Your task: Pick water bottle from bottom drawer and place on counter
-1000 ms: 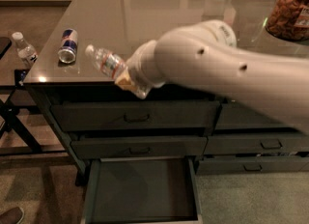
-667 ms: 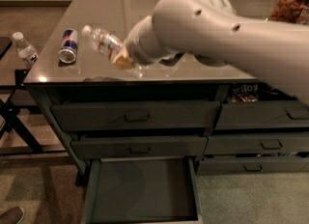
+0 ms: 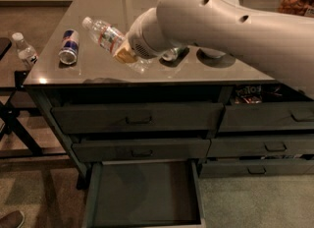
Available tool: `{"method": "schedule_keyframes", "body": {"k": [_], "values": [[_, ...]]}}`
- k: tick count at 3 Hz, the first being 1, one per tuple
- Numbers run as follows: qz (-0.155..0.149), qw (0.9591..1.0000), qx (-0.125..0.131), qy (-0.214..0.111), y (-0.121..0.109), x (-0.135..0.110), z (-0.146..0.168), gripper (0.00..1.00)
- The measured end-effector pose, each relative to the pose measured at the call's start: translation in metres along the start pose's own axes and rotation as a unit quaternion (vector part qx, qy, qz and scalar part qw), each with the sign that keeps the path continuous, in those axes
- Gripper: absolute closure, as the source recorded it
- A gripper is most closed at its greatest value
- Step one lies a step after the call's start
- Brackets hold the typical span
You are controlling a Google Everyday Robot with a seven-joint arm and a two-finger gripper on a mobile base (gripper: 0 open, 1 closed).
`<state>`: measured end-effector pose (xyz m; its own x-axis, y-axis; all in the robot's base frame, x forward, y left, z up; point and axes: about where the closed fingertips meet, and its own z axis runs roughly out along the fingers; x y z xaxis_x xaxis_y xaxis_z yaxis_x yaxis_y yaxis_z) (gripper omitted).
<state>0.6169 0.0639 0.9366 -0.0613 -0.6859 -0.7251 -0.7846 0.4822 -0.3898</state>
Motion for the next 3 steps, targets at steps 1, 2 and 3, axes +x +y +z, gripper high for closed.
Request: {"method": "schedule_keyframes", "body": {"k": [1, 2, 3], "values": [[0.009, 0.9999, -0.009, 0.008, -0.017, 0.003, 0.009, 1.0], [0.027, 0.9991, -0.015, 0.028, -0.078, -0.012, 0.034, 1.0], [0.025, 0.9993, -0.012, 0.024, -0.081, -0.017, 0.031, 1.0]]}}
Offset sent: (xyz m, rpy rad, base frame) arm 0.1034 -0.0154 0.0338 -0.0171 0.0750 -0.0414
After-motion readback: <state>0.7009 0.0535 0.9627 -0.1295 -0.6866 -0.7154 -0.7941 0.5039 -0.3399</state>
